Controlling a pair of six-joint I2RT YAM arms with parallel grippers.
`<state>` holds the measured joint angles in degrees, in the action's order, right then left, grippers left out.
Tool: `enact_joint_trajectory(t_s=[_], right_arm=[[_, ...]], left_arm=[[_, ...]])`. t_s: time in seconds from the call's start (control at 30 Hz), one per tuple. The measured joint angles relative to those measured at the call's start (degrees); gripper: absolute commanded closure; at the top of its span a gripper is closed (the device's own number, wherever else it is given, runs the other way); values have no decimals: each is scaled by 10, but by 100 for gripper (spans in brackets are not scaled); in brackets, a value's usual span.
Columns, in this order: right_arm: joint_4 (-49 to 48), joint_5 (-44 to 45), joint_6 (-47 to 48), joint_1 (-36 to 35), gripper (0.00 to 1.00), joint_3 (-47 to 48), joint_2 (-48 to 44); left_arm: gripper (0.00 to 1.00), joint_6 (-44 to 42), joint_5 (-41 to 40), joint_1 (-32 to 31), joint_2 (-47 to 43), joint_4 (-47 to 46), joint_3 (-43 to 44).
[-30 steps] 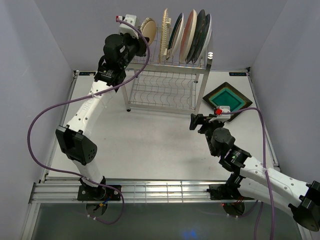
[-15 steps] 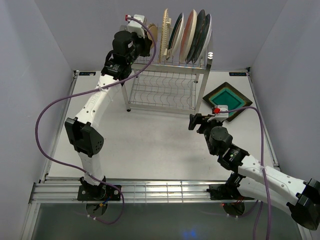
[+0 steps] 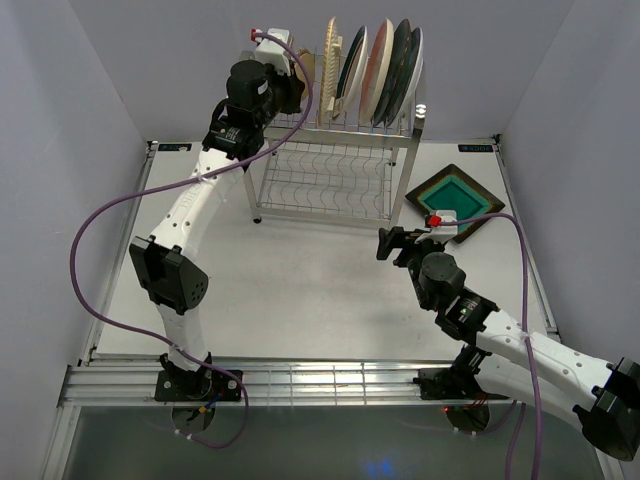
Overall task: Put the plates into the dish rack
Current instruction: Insert the plate into the dish rack.
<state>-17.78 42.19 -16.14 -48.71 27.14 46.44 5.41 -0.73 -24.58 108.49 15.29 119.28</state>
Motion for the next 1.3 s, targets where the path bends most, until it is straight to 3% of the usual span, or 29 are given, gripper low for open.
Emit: enact_joint_trajectory(t_s=[0.53, 0.6, 0.7, 0.87, 1.3], right_arm=[[1, -7, -8, 7, 10, 0, 14], [0, -8, -10, 8, 10, 0, 16], [1, -10, -13, 9, 10, 0, 19], [1, -13, -15, 11, 10, 0, 19], [1, -20, -16, 14, 10, 0, 19]], left_arm=[[100, -5, 2, -2, -37, 49, -22], [82, -5, 3, -3, -42, 56, -24], [80, -5, 6, -3, -43, 56, -25], [65, -8, 7, -3, -43, 57, -25], [62, -9, 27, -2, -43, 57, -24]])
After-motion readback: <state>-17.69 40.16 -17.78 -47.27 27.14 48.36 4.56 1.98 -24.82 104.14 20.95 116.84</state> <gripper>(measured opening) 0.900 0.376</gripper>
